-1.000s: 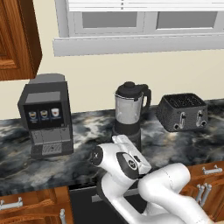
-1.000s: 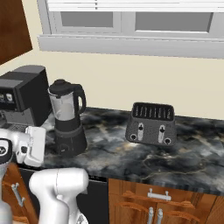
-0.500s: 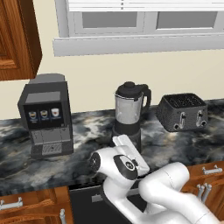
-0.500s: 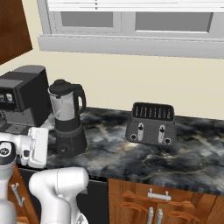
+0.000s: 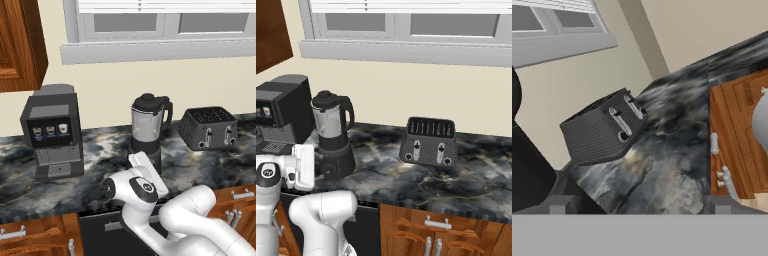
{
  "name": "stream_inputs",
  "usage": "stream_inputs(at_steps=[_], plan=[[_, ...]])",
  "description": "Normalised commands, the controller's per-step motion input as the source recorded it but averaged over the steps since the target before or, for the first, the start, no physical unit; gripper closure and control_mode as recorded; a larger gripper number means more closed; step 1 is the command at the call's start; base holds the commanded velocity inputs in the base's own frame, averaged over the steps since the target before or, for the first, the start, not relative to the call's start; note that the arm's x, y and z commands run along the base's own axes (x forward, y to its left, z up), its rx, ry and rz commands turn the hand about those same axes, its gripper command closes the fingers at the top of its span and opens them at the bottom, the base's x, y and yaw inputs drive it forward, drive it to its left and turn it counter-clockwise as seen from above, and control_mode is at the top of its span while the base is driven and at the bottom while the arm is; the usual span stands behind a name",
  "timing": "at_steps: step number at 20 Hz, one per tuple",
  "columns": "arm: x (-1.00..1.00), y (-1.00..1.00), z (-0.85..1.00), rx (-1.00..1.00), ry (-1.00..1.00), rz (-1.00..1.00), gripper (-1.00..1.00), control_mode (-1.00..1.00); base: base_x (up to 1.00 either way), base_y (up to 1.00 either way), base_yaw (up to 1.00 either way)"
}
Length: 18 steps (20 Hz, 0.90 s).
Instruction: Open the blender lid, put the pear in the blender, close the lid, and start the blender.
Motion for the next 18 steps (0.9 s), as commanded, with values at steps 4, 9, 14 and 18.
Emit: stream_inputs(at_steps=[4,9,14,18], plan=[[0.18,0.00,-0.18,-0.01,-0.07,0.00,-1.00,-1.00,0.00,0.00,0.00],[0.19,0.00,-0.15,0.00,-0.06,0.00,-1.00,-1.00,0.00,0.00,0.00],[0.21,0.00,-0.14,0.00,-0.07,0.00,-1.00,-1.00,0.00,0.00,0.00],[0.21,0.00,-0.14,0.00,-0.07,0.01,-1.00,-1.00,0.00,0.00,0.00]])
